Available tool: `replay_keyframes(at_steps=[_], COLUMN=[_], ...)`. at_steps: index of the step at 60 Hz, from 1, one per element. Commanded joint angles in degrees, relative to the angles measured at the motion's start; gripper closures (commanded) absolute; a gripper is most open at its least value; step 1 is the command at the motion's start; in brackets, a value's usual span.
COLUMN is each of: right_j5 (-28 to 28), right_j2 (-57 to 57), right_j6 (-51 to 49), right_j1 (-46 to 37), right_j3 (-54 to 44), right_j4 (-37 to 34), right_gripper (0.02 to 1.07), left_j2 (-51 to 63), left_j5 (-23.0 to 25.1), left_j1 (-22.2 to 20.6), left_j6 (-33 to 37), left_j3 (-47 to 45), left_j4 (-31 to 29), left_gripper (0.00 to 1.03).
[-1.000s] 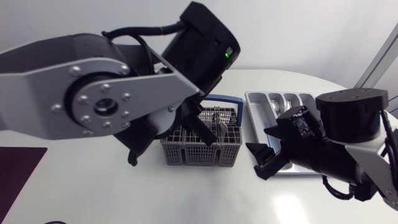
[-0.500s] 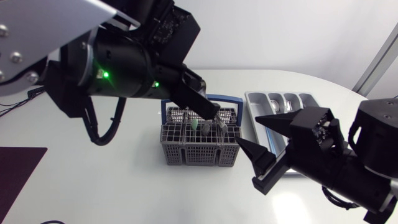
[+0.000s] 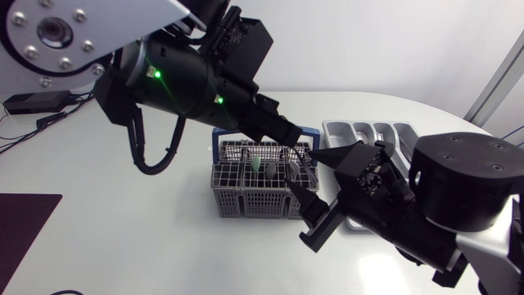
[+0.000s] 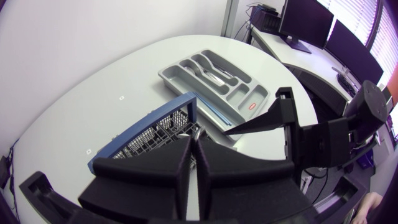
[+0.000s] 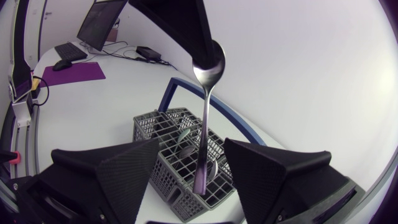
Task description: Unload the cutlery basket into the drawer organizer.
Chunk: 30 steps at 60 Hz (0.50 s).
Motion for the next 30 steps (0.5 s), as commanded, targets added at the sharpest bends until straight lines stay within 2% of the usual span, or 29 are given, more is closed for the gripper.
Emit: replay_keyframes(at_steps=[1,30], right_j5=[1.0,1.7], right_j2=[2.1,5.8], right_j6=[-1.0,-1.1], right_j1=[0.4,0.2], right_j3=[2.6,6.1], right_j4=[1.8,1.3], right_gripper=[0.42,0.79], left_j2=[1.2,1.4], left_j5=[0.8,0.9], left_j1=[-0.2,0.0], left_j6=[-1.6,-1.6], left_j3=[1.9,0.8], left_j4=[-0.2,-0.2], left_gripper=[1.0,1.0])
